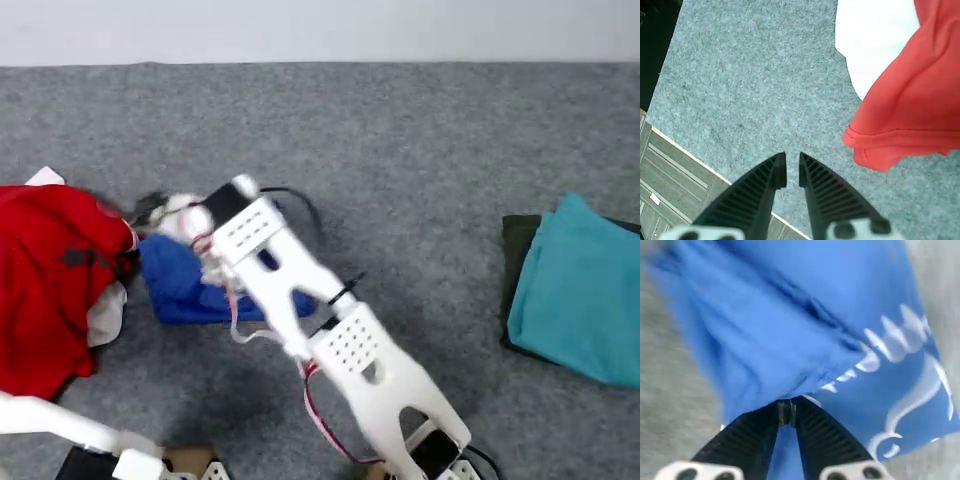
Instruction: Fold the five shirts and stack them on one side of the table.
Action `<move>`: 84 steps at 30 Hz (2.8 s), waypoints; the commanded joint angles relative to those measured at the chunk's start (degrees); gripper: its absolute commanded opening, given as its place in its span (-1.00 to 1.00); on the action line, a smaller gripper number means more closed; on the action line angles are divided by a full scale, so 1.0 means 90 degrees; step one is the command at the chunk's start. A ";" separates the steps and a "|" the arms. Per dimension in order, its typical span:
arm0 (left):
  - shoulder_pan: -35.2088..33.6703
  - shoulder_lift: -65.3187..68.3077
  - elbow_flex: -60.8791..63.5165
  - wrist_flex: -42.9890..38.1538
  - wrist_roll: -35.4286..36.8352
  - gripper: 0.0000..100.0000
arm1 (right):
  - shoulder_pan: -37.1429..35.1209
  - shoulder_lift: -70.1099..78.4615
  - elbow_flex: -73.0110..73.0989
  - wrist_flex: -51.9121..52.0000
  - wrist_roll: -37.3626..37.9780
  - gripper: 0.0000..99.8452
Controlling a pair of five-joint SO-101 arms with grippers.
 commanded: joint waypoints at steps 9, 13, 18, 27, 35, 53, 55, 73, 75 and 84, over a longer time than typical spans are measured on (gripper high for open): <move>-0.0049 -0.0029 -0.0024 -0.0107 -0.0029 -0.90 | -0.0054 -0.1753 -0.0166 0.0249 0.0068 -0.98; -0.0039 -0.0029 -0.0024 -0.0117 -0.0029 -0.90 | 0.0249 -0.1451 -0.0098 0.0239 0.0068 -0.98; -0.0029 -0.0029 -0.0024 -0.0117 -0.0029 -0.90 | -0.0103 -0.0816 -0.0098 0.0249 0.0020 -0.98; -0.0234 -0.0068 -0.0044 -0.0107 -0.0020 -0.90 | 0.0532 -0.0698 -0.0088 -0.0796 0.0029 -0.97; -0.0176 -0.0068 -0.0044 -0.0088 -0.0020 -0.90 | 0.1646 0.0151 0.0117 -0.3170 0.0068 -0.97; -0.0166 -0.0068 -0.0054 -0.0107 -0.0029 -0.90 | 0.2515 0.0581 -0.0020 -0.2574 0.0322 -0.97; -0.0166 -0.0059 -0.0054 -0.0117 -0.0029 -0.90 | 0.2418 0.0591 -0.0342 -0.2369 0.0293 -0.97; 0.0801 -0.0078 -0.0493 0.0850 0.0020 -0.90 | 0.1470 0.0122 -0.2618 0.0298 0.0117 -0.97; 0.1377 -0.0049 -0.0679 0.1143 0.0479 -0.89 | 0.1763 -0.0190 -0.2628 0.0269 -0.0303 -0.97; 0.4571 0.0205 -0.0728 0.1368 0.2354 -0.83 | 0.2838 -0.1685 -0.2462 0.0288 -0.0469 -0.97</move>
